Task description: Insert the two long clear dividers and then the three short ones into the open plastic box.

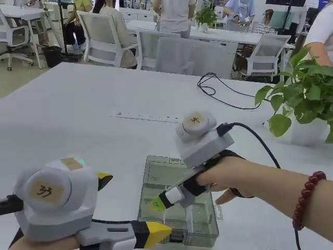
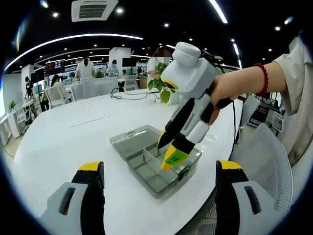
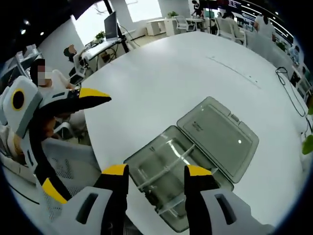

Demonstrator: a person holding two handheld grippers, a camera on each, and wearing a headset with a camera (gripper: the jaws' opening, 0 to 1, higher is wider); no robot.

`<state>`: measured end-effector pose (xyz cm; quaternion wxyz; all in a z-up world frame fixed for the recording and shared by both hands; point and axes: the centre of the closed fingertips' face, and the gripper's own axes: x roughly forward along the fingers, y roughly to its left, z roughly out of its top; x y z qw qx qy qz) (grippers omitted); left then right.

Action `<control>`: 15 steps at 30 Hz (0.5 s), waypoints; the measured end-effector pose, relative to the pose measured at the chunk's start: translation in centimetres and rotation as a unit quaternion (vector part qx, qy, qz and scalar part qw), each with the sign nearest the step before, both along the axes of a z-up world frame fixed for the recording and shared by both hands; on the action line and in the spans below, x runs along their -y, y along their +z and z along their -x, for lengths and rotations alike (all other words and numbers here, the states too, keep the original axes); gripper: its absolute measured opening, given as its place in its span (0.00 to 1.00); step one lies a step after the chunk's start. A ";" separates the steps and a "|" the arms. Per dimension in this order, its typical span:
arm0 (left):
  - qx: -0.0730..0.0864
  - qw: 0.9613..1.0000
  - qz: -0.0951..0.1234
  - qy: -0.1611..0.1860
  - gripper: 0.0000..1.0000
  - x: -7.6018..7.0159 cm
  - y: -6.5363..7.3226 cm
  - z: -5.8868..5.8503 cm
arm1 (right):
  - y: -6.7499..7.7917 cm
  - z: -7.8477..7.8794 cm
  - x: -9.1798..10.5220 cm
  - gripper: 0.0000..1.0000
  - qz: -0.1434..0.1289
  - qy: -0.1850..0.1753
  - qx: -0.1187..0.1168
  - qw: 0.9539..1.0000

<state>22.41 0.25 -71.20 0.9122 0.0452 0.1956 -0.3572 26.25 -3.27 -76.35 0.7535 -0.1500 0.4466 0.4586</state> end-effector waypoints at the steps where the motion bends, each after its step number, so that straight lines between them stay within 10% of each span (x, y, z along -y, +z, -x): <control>1: 0.000 1.000 0.000 0.000 0.96 0.0 0.0 0.0 | 0.2 0.2 0.2 0.48 -0.001 0.009 0.003 1.000; 15: 0.001 1.000 0.000 0.001 0.96 0.3 0.2 0.7 | 2.0 1.0 3.6 0.53 -0.025 0.063 0.043 0.997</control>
